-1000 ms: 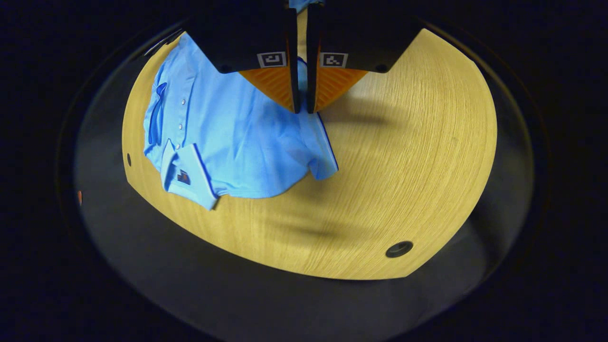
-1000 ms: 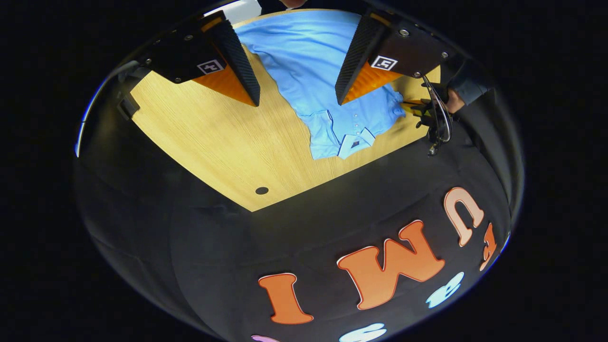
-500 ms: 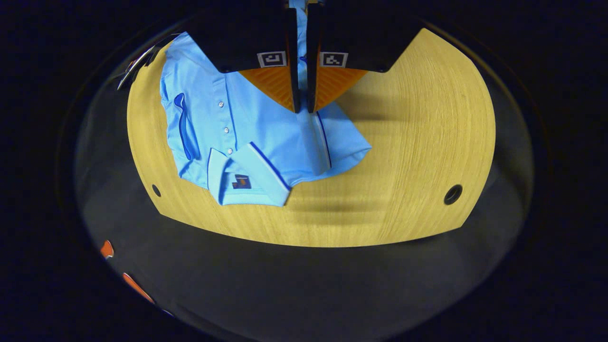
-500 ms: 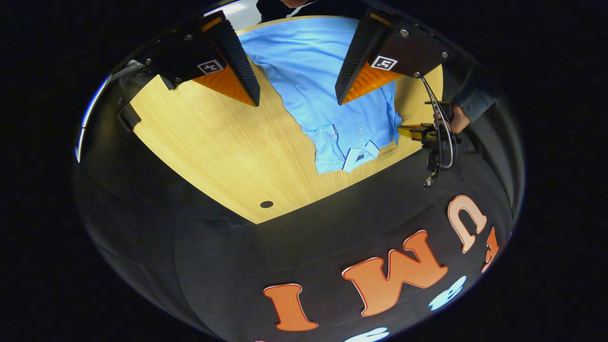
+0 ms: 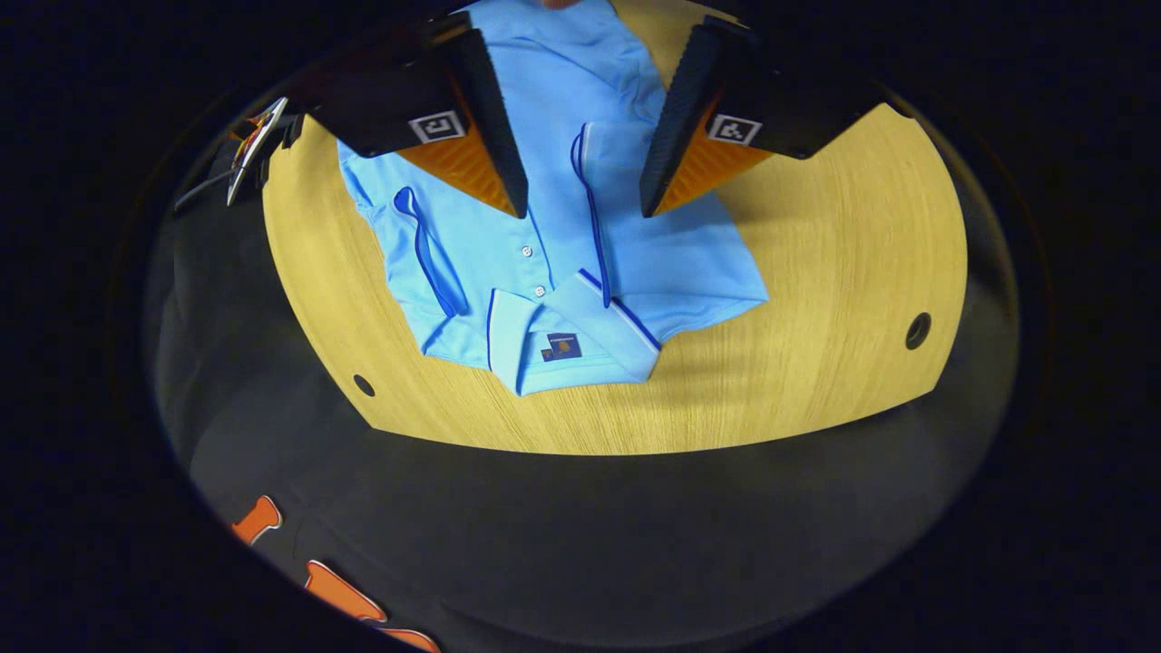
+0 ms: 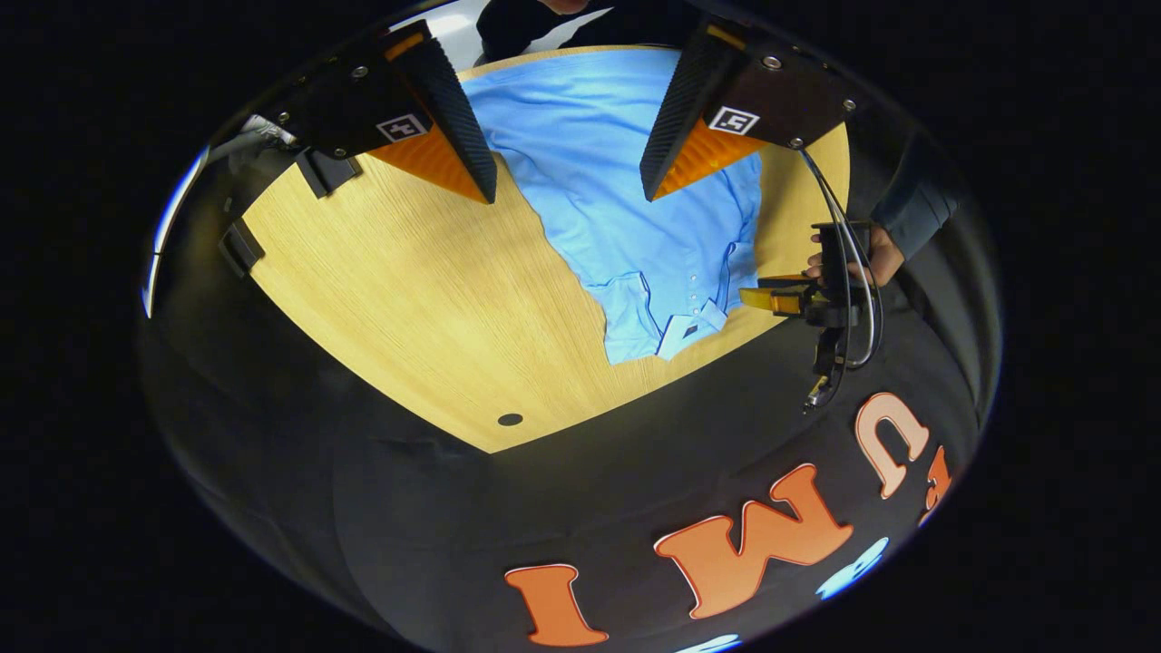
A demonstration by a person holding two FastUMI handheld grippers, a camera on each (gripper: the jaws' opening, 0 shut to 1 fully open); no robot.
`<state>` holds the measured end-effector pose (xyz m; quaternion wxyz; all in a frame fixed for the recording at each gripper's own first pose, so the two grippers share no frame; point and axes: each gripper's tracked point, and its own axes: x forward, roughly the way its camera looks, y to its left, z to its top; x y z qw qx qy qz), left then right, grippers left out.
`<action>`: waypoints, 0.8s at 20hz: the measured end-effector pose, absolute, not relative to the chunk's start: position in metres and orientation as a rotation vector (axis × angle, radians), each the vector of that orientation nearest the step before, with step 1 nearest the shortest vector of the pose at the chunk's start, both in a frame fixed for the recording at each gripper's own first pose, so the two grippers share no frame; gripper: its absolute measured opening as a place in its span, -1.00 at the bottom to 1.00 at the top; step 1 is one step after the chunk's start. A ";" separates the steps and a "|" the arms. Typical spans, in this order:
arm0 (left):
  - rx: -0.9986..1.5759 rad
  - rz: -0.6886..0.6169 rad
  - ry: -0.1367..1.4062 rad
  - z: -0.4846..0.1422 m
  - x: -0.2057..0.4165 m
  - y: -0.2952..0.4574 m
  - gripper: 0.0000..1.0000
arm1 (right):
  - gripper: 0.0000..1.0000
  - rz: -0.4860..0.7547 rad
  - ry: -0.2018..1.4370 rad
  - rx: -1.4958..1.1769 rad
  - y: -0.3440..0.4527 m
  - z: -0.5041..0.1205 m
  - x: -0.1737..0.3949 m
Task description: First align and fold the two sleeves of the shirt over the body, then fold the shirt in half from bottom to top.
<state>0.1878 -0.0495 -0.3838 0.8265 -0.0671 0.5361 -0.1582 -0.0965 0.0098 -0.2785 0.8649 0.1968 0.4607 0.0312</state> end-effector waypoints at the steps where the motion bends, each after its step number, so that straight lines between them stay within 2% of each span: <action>1: -0.151 -0.323 1.134 -0.378 0.179 -0.044 0.80 | 0.93 0.078 0.966 0.406 0.009 -0.280 -0.098; 2: -0.159 -0.303 1.127 -0.371 0.169 -0.038 0.85 | 0.93 0.094 0.967 0.398 0.008 -0.282 -0.101; 3: -0.170 -0.286 1.111 -0.364 0.159 -0.033 1.00 | 0.93 0.112 0.972 0.390 0.008 -0.285 -0.104; 8: -0.225 -0.233 1.088 -0.339 0.086 -0.019 1.00 | 0.94 0.198 1.011 0.318 0.004 -0.301 -0.120; 16: -0.263 -0.167 1.114 -0.338 -0.037 -0.013 1.00 | 0.94 0.350 1.071 0.242 0.017 -0.329 -0.147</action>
